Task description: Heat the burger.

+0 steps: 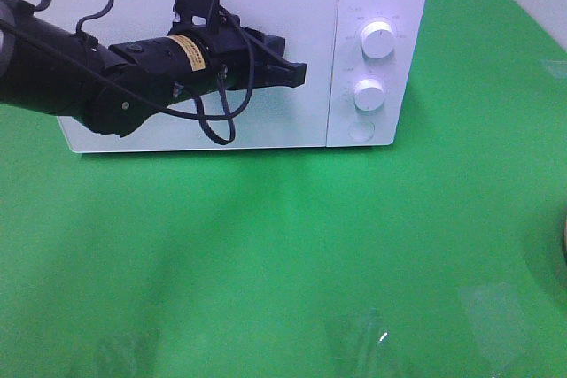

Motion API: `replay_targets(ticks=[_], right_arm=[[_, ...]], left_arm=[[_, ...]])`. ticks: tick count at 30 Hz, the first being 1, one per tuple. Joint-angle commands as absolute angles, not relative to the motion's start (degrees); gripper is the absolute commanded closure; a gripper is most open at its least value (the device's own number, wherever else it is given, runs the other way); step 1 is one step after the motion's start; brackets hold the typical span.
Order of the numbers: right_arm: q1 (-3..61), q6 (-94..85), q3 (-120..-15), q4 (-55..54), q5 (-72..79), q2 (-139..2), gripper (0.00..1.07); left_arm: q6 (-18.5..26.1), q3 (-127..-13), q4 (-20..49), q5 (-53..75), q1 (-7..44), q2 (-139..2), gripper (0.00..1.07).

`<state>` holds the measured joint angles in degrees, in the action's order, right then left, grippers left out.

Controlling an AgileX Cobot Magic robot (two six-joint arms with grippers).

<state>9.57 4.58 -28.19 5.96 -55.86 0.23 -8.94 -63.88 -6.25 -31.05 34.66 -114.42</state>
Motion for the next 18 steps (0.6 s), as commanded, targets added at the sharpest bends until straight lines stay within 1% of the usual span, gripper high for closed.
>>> replay_targets(ticks=[1, 7, 8, 9, 10, 11, 12, 15, 16, 17, 18], right_arm=[[9.3, 3.8, -28.1, 5.9, -55.2, 1.8, 0.31], [9.4, 3.8, -28.1, 5.9, -55.2, 1.8, 0.31], [9.4, 3.8, -28.1, 5.9, -55.2, 1.8, 0.31], [9.4, 3.8, -28.1, 5.9, -55.2, 1.8, 0.31], [9.4, 3.8, -28.1, 5.9, -55.2, 1.8, 0.31], [9.4, 3.8, -28.1, 5.9, -55.2, 1.8, 0.31], [9.4, 3.8, -28.1, 5.9, -55.2, 1.8, 0.31], [9.4, 3.8, -28.1, 5.9, -55.2, 1.8, 0.31], [9.4, 3.8, -28.1, 5.9, -55.2, 1.8, 0.31], [9.4, 3.8, -28.1, 5.9, -55.2, 1.8, 0.31], [9.4, 3.8, -28.1, 5.9, -55.2, 1.8, 0.31]], left_arm=[[-9.3, -65.8, 0.0, -32.6, 33.0, -114.3, 1.07], [-9.2, -64.7, 0.0, -25.0, 35.6, -111.0, 1.07], [-9.2, -64.6, -0.8, -21.1, 36.7, -109.5, 1.07], [-9.2, -64.6, -0.8, -21.1, 36.7, -109.5, 1.07], [-9.2, -64.6, -1.3, -16.9, 37.6, -108.1, 1.07], [-9.2, -64.6, -1.3, -16.9, 37.6, -108.1, 1.07], [-9.2, -64.6, -1.7, -12.3, 38.6, -106.8, 1.07], [-9.2, -64.6, -1.9, -10.3, 38.9, -106.3, 1.07], [-9.2, -64.6, -2.1, -6.4, 39.7, -105.4, 0.96], [-9.2, -64.6, -2.1, -2.6, 40.1, -104.9, 0.77], [-9.2, -64.6, -2.1, -2.6, 40.1, -104.9, 0.77]])
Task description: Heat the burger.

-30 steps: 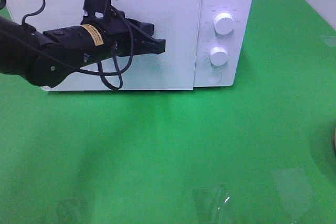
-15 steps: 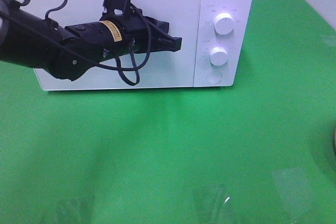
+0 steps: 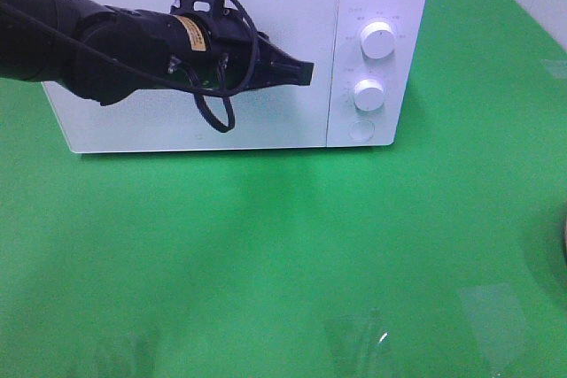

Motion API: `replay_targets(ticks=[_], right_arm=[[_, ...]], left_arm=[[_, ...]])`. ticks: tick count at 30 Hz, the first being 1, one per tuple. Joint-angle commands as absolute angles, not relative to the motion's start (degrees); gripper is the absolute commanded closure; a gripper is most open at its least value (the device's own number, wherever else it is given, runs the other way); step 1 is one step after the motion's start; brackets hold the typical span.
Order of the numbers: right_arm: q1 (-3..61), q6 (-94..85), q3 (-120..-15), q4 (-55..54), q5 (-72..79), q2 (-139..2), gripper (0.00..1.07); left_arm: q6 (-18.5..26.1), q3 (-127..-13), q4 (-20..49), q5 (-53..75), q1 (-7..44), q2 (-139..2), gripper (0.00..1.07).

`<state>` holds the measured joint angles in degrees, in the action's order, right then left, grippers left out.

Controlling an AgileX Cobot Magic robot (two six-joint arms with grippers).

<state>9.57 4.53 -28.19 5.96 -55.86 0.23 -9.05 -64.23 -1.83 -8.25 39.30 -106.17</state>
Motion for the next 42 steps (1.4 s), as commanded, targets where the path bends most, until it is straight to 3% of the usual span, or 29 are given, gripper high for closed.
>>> replay_targets(ticks=[1, 2, 3, 4, 5, 12, 22, 30, 34, 36, 39, 42], right_arm=[[9.4, 3.8, -28.1, 5.9, -55.2, 1.8, 0.31], [9.4, 3.8, -28.1, 5.9, -55.2, 1.8, 0.31], [9.4, 3.8, -28.1, 5.9, -55.2, 1.8, 0.31], [9.4, 3.8, -28.1, 5.9, -55.2, 1.8, 0.31], [9.4, 3.8, -28.1, 5.9, -55.2, 1.8, 0.31], [9.4, 3.8, -28.1, 5.9, -55.2, 1.8, 0.31], [9.4, 3.8, -28.1, 5.9, -55.2, 1.8, 0.31], [9.4, 3.8, -28.1, 5.9, -55.2, 1.8, 0.31], [9.4, 3.8, -28.1, 5.9, -55.2, 1.8, 0.31], [9.4, 3.8, -28.1, 5.9, -55.2, 1.8, 0.31], [9.4, 3.8, -28.1, 5.9, -55.2, 1.8, 0.31], [9.4, 3.8, -28.1, 5.9, -55.2, 1.8, 0.31]], left_arm=[[-9.2, -64.6, -2.1, 1.0, 40.5, -104.5, 0.52], [-9.2, -64.6, -2.1, 1.0, 40.5, -104.5, 0.52], [-9.4, -64.6, -1.9, 4.1, 40.9, -104.2, 0.26], [-9.4, -64.6, -1.9, 4.1, 40.9, -104.2, 0.26], [-9.7, -64.6, -1.3, 8.0, 40.9, -104.2, 0.05], [-9.9, -64.6, 3.8, 25.5, 41.0, -102.4, 0.06], [-8.4, -64.6, 4.0, 48.8, 40.9, -95.8, 0.06], [-8.3, -64.6, 3.6, 56.2, 39.3, -92.4, 0.06], [-8.0, -64.6, 3.8, 59.9, 34.8, -90.1, 0.06], [-7.6, -64.6, 3.8, 63.4, 29.2, -86.7, 0.06], [-7.3, -64.6, 3.8, 64.1, 27.4, -85.7, 0.06], [-5.5, -64.6, 4.5, 66.8, 19.8, -81.8, 0.06]])
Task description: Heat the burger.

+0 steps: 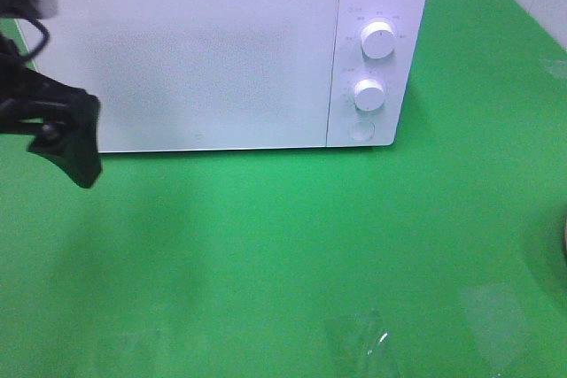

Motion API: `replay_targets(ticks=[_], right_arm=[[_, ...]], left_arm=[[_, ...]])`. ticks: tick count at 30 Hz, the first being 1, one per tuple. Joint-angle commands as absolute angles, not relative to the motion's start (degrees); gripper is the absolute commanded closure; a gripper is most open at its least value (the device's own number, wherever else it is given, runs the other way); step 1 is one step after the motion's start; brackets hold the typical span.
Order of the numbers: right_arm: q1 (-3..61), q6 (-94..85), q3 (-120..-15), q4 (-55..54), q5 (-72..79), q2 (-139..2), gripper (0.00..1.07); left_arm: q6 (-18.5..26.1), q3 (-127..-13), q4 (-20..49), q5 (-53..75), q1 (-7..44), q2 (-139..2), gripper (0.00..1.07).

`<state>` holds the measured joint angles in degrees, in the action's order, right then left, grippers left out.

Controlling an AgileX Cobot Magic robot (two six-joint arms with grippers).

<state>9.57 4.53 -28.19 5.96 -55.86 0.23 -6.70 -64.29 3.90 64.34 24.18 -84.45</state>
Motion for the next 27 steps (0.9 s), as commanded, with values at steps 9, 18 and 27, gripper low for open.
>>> replay_targets(ticks=[9, 18, 27], right_arm=[[9.4, 3.8, -28.1, 5.9, -55.2, 1.8, 0.31], [9.4, 3.8, -28.1, 5.9, -55.2, 1.8, 0.31], [9.4, 3.8, -28.1, 5.9, -55.2, 1.8, 0.31]], left_arm=[[-1.0, -64.5, 4.6, 71.4, 3.8, -72.0, 0.06], [-0.5, -54.1, 4.1, 71.0, -0.9, -56.6, 0.06], [0.0, -43.5, 1.9, 70.5, -0.9, -38.8, 0.06]])
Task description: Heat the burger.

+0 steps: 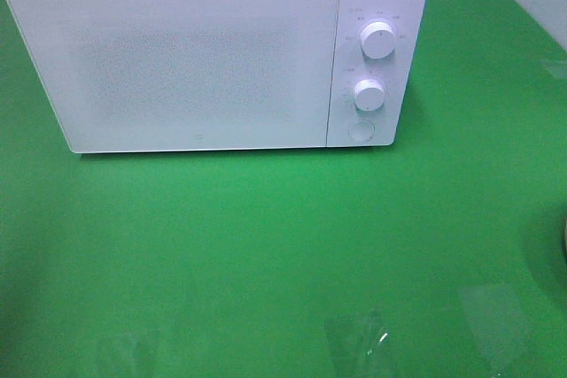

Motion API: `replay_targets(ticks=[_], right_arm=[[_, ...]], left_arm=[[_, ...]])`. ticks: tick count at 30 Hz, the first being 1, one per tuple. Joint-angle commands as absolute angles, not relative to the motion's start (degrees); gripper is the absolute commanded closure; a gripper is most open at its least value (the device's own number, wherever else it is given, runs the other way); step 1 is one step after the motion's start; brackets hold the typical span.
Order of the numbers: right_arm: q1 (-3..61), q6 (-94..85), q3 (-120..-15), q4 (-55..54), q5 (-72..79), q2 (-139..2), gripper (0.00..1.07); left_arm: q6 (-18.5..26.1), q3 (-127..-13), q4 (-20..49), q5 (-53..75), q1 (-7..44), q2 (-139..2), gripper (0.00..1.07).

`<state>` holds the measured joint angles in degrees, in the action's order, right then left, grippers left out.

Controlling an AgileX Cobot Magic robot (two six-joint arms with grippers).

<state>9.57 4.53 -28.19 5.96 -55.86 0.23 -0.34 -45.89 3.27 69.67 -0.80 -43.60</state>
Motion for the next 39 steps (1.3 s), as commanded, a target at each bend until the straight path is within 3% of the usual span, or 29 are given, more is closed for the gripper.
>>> replay_targets(ticks=[1, 11, 27, 39], right_arm=[[9.4, 3.8, -28.1, 5.9, -55.2, 1.8, 0.31], [9.4, 3.8, -28.1, 5.9, -55.2, 1.8, 0.31], [9.4, 3.8, -28.1, 5.8, -55.2, 1.8, 0.31], [9.4, 3.8, -28.1, 5.8, -55.2, 1.8, 0.31]], left_arm=[[0.0, -43.5, 1.9, 70.5, -0.9, -38.8, 0.06], [0.0, -33.0, -0.9, 70.5, -0.9, -23.1, 0.06], [-0.3, -29.6, 0.5, 61.1, -0.8, -1.7, 0.06], [-0.4, -29.6, 2.9, 61.1, -0.8, 1.6, 0.06]])
